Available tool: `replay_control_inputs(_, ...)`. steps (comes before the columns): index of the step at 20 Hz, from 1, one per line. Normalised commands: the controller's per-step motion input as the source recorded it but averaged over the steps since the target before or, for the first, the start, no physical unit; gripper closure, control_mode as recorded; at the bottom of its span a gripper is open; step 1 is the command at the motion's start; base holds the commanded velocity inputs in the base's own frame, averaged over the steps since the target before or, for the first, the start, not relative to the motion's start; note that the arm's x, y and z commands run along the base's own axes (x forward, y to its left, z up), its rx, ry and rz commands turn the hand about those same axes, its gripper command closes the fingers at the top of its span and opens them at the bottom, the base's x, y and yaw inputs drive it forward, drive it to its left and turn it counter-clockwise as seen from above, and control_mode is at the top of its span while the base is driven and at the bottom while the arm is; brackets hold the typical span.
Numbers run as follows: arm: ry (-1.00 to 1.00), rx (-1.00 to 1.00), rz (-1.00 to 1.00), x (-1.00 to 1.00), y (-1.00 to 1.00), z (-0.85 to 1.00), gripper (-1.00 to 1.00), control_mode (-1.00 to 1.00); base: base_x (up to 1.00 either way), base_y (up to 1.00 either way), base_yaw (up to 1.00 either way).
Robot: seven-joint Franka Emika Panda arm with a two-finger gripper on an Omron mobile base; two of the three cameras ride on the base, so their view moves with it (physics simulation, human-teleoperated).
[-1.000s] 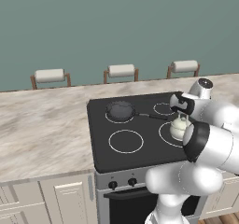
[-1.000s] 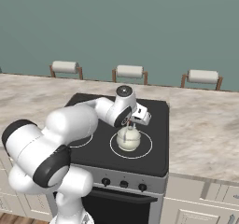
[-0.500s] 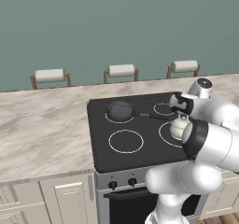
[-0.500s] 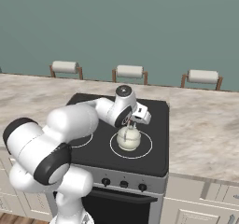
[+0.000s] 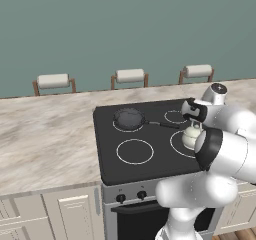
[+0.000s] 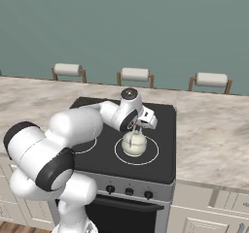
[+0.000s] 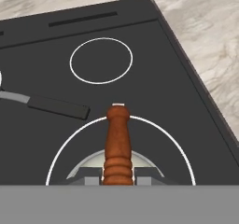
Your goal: Pick the kettle from the counter and place it on a stove burner. Then turn the burner on.
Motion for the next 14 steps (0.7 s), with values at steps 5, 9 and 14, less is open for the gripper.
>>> replay_control_inputs(5, 0.00, 0.00, 0.00, 0.00, 0.00, 0.00, 1.00, -1.00, 0.00, 0.00, 0.00)
replay_control_inputs(9, 0.00, 0.00, 0.00, 0.00, 0.00, 0.02, 1.00, -1.00, 0.00, 0.00, 0.00)
replay_control_inputs(14, -0.01, 0.00, 0.00, 0.00, 0.04, 0.19, 1.00, -1.00, 0.00, 0.00, 0.00)
